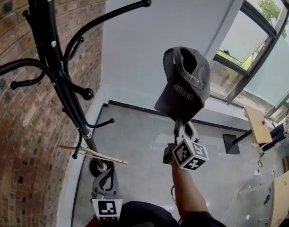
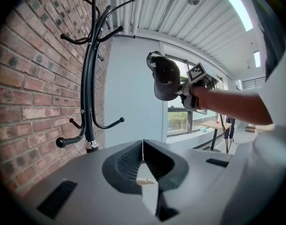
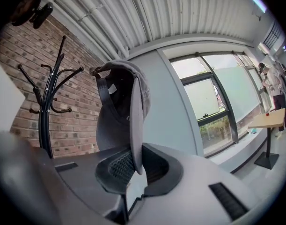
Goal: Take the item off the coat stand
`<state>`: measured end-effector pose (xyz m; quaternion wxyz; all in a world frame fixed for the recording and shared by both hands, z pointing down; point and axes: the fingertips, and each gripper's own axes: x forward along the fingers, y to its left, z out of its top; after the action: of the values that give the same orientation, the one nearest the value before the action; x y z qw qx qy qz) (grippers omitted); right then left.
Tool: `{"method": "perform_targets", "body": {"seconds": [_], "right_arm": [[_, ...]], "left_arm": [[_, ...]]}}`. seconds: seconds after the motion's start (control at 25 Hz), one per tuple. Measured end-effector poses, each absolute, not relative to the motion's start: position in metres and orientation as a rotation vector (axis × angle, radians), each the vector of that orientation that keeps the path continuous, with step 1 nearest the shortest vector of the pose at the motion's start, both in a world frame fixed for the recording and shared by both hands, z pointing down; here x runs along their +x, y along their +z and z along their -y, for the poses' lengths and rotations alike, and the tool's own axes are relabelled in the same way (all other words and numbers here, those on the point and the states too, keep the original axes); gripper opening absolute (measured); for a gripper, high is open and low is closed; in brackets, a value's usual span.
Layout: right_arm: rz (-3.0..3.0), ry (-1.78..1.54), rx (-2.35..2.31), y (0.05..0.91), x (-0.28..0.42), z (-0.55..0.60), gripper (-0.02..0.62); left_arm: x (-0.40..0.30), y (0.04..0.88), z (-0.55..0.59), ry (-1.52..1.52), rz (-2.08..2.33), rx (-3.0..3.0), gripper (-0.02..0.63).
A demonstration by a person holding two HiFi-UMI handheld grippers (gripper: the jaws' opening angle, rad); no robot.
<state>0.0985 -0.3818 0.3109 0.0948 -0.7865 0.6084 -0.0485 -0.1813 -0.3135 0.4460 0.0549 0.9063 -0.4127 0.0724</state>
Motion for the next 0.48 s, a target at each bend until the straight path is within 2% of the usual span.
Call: {"method": "perform_targets", "body": {"seconds": [0.48], "right_arm": [[-1.850,-0.462,-2.455,0.440,0.174,0.234,0.029]], "left_arm": [[-0.075,0.481,0.244,0.425,1.113,2.775,0.034]]}}
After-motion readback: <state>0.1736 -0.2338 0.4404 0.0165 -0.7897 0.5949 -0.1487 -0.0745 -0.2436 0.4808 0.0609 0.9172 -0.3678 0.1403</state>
